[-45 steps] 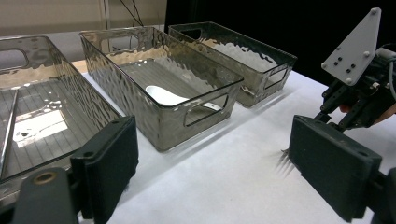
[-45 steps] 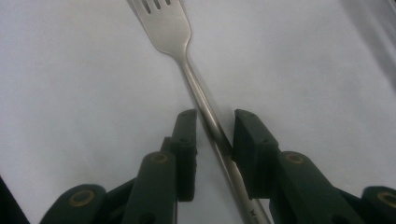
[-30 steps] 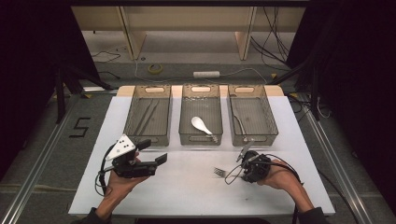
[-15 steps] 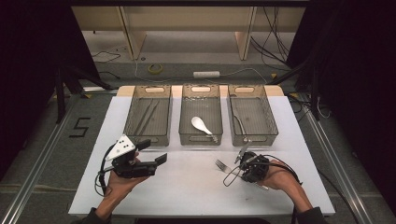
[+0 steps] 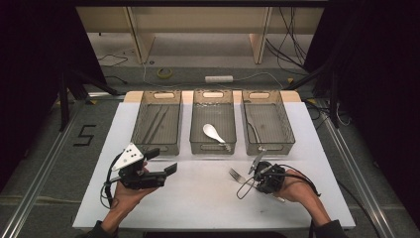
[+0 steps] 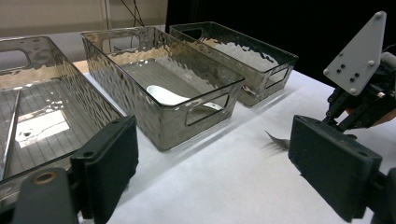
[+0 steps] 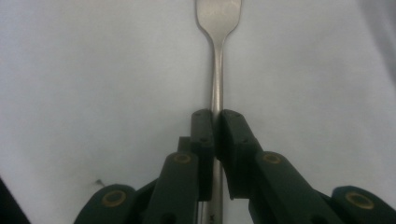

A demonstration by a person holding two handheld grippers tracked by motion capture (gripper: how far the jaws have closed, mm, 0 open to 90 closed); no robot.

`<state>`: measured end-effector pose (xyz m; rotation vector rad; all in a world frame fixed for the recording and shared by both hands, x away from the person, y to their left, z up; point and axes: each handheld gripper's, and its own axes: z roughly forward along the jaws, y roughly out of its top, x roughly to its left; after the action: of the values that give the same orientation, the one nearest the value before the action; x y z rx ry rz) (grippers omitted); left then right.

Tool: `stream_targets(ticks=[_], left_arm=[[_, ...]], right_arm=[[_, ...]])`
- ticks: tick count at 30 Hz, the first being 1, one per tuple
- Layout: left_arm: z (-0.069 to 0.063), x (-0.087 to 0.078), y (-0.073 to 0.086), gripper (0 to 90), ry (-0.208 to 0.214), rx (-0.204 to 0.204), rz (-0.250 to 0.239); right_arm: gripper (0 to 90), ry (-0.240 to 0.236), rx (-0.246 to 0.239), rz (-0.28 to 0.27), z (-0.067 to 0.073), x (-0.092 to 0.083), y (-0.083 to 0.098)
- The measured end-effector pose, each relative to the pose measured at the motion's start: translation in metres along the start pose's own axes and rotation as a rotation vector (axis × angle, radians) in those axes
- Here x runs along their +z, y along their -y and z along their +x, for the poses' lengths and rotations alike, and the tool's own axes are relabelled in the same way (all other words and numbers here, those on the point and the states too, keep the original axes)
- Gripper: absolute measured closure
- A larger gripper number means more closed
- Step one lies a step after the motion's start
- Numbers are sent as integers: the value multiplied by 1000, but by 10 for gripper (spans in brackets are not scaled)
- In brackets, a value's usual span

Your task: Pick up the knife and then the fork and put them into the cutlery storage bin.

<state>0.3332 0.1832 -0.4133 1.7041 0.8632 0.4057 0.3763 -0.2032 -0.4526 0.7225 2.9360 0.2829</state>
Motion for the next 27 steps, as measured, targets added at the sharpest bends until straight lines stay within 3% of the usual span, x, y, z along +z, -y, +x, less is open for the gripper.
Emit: stream_targets(ticks=[13, 27], left_arm=[[0, 0, 0, 157, 0, 1, 0], [-1, 0, 0, 157, -1, 1, 0]], right_arm=[[845, 8, 54, -73, -10, -21, 9], [845, 40, 144, -259, -25, -43, 20]])
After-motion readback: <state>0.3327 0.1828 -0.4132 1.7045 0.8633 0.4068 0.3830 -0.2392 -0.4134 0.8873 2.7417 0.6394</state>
